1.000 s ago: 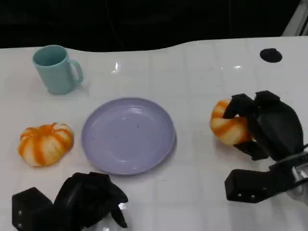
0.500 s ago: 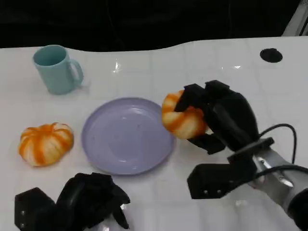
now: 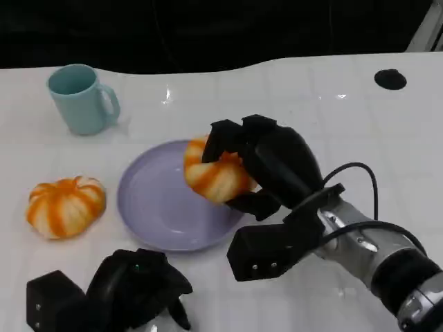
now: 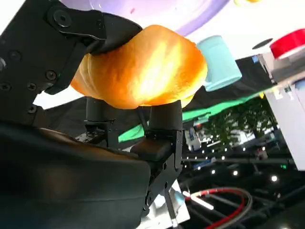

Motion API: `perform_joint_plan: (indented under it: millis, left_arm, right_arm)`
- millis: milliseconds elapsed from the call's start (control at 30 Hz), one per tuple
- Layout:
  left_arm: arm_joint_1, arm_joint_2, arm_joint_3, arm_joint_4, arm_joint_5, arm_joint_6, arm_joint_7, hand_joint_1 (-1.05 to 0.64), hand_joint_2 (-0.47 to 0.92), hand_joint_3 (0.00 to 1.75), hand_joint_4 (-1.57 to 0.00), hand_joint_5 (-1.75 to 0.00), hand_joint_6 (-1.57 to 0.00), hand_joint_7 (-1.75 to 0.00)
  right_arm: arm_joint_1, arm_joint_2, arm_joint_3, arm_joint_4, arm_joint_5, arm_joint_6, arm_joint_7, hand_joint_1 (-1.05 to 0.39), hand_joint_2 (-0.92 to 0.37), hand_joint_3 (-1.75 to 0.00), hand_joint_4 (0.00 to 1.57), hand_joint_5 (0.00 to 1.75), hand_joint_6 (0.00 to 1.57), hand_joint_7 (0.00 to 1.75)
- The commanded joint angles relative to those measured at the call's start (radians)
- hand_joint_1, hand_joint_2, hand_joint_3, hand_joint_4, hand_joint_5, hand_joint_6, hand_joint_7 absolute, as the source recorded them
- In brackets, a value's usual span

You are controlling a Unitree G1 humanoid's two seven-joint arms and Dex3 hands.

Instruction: Grasp the bread from the table and place it into the plate.

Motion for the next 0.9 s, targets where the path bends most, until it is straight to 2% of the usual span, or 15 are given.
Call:
perform_joint_plan:
  millis: [33, 233, 267, 300, 367, 400, 433, 500, 533, 567, 600, 633, 700, 800, 900]
  left_arm:
    - [0.004, 0.009, 0.002, -0.011, 0.002, 0.004, 0.013, -1.05, 0.77, 0.00, -1.51, -0.91, -1.57, -0.47]
    - [0.002, 0.014, 0.001, -0.007, 0.007, 0.000, 0.011, -1.05, 0.78, 0.01, -1.51, -0.90, -1.57, -0.48]
    - [0.003, 0.014, 0.001, -0.008, 0.007, 0.002, 0.011, -1.05, 0.78, 0.01, -1.51, -0.90, -1.57, -0.48]
    - [0.003, 0.015, 0.001, -0.008, 0.008, 0.001, 0.011, -1.05, 0.78, 0.01, -1.51, -0.90, -1.57, -0.48]
    - [0.003, 0.015, 0.000, -0.008, 0.012, -0.001, 0.015, -1.05, 0.78, 0.01, -1.51, -0.90, -1.57, -0.48]
    - [0.003, 0.015, -0.001, -0.007, 0.015, -0.004, 0.016, -1.05, 0.78, 0.01, -1.51, -0.90, -1.57, -0.48]
    - [0.003, 0.016, -0.002, -0.007, 0.017, -0.005, 0.016, -1.05, 0.78, 0.01, -1.51, -0.90, -1.57, -0.49]
    - [0.003, 0.016, -0.001, -0.006, 0.015, -0.006, 0.013, -1.05, 0.78, 0.01, -1.51, -0.90, -1.57, -0.49]
    - [0.004, 0.015, 0.000, -0.006, 0.013, -0.006, 0.011, -1.05, 0.78, 0.01, -1.51, -0.90, -1.57, -0.49]
    - [0.004, 0.015, 0.001, -0.007, 0.012, -0.006, 0.011, -1.05, 0.78, 0.01, -1.51, -0.90, -1.57, -0.48]
    - [0.004, 0.014, 0.001, -0.008, 0.012, -0.006, 0.010, -1.05, 0.78, 0.01, -1.51, -0.90, -1.57, -0.48]
    - [0.004, 0.014, 0.001, -0.007, 0.013, -0.009, 0.010, -1.05, 0.78, 0.01, -1.51, -0.90, -1.57, -0.48]
    - [0.003, 0.015, 0.001, -0.005, 0.015, -0.015, 0.011, -1.05, 0.79, 0.01, -1.51, -0.90, -1.57, -0.48]
    - [0.003, 0.015, 0.003, -0.005, 0.012, -0.011, 0.009, -1.05, 0.79, 0.01, -1.52, -0.90, -1.57, -0.49]
    - [0.002, 0.017, 0.002, -0.005, 0.015, -0.009, 0.010, -1.05, 0.78, 0.01, -1.51, -0.90, -1.57, -0.49]
  right_arm:
    - [-0.042, 0.029, 0.003, 0.057, 0.018, -0.016, 0.006, -0.17, -0.42, -1.16, 0.93, 1.75, 0.71, 1.75]
    - [-0.066, 0.066, 0.019, 0.118, 0.010, -0.003, -0.007, -0.16, -0.40, -1.19, 0.91, 1.75, 0.72, 1.71]
    - [-0.068, 0.073, 0.019, 0.128, 0.012, -0.004, -0.008, -0.15, -0.40, -1.17, 0.90, 1.75, 0.74, 1.60]
    - [-0.070, 0.078, 0.020, 0.137, 0.014, -0.004, -0.007, -0.15, -0.42, -1.06, 0.89, 1.63, 0.80, 1.30]
    - [-0.073, 0.087, 0.017, 0.151, 0.020, -0.002, 0.006, -0.16, -0.48, -0.90, 0.90, 1.45, 0.92, 0.92]
    - [-0.075, 0.090, 0.017, 0.157, 0.023, 0.000, 0.020, -0.18, -0.53, -0.79, 0.85, 1.29, 0.92, 0.72]
    - [-0.078, 0.090, 0.021, 0.162, 0.021, 0.007, 0.037, -0.19, -0.56, -0.74, 0.82, 1.19, 0.92, 0.59]
    - [-0.081, 0.088, 0.028, 0.167, 0.014, 0.013, 0.054, -0.25, -0.60, -0.61, 0.72, 0.90, 0.82, 0.32]
    - [-0.081, 0.085, 0.034, 0.167, 0.010, 0.022, 0.069, -0.26, -0.62, -0.58, 0.71, 0.83, 0.81, 0.26]
    - [-0.082, 0.083, 0.037, 0.166, 0.008, 0.029, 0.080, -0.30, -0.66, -0.51, 0.61, 0.72, 0.74, 0.18]
    - [-0.081, 0.082, 0.039, 0.164, 0.007, 0.033, 0.088, -0.32, -0.74, -0.37, 0.56, 0.63, 0.70, 0.12]
    - [-0.080, 0.076, 0.045, 0.152, 0.003, 0.059, 0.128, -0.33, -0.77, -0.32, 0.54, 0.60, 0.69, 0.09]
    - [-0.071, 0.065, 0.049, 0.119, 0.007, 0.099, 0.201, -0.50, -0.89, -0.18, 0.25, 0.39, 0.43, 0.02]
    - [-0.047, 0.048, 0.045, 0.061, 0.019, 0.129, 0.261, -0.60, -0.92, -0.17, 0.13, 0.31, 0.32, 0.00]
    - [-0.016, 0.027, 0.044, 0.002, 0.027, 0.142, 0.297, -0.62, -0.92, -0.18, 0.10, 0.30, 0.28, 0.00]
